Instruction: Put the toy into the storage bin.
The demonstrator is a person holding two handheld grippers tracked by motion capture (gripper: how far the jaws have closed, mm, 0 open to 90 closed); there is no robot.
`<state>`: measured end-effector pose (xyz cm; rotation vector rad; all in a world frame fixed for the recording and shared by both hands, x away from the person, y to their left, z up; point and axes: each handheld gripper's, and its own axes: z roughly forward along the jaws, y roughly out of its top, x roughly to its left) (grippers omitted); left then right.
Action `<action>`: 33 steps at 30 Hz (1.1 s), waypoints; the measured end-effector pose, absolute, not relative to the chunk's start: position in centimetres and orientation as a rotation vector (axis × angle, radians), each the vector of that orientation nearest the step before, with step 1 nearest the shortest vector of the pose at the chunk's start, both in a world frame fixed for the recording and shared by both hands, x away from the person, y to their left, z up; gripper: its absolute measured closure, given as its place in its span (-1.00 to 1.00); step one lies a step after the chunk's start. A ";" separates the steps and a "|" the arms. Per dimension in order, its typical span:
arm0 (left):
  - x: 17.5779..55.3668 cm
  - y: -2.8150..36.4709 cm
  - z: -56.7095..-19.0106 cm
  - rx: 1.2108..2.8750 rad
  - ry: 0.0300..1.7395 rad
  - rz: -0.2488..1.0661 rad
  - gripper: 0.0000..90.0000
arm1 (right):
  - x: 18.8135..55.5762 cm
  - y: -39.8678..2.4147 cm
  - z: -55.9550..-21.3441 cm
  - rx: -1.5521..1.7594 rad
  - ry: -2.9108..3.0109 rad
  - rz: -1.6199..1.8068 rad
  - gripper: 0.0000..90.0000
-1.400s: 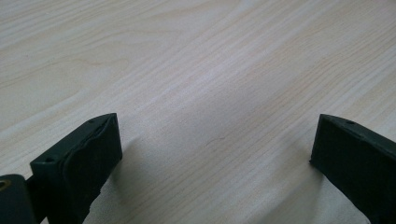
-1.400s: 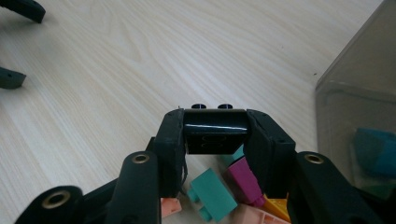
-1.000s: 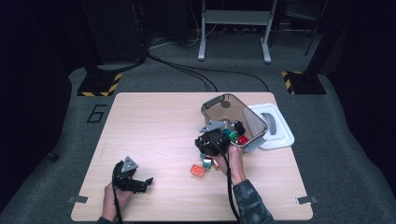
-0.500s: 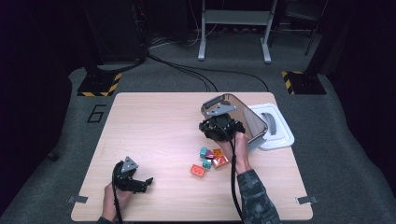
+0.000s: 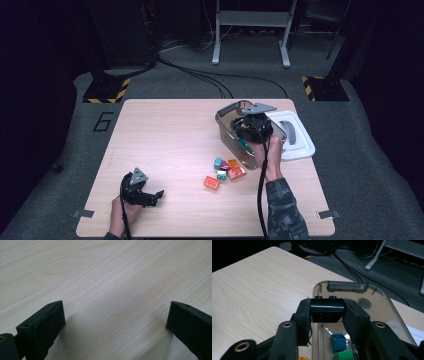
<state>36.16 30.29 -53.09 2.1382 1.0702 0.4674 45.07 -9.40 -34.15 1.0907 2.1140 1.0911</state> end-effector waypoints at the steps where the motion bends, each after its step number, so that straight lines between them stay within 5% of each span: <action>1: 36.2 30.3 -53.1 2.138 1.070 0.467 -0.97 | 45.1 -9.4 -34.2 1.091 2.114 1.091 0.31; 33: 36.2 30.3 -53.1 2.139 1.070 0.467 -0.97 | 42.3 -14.1 -38.1 1.259 2.240 0.882 0.31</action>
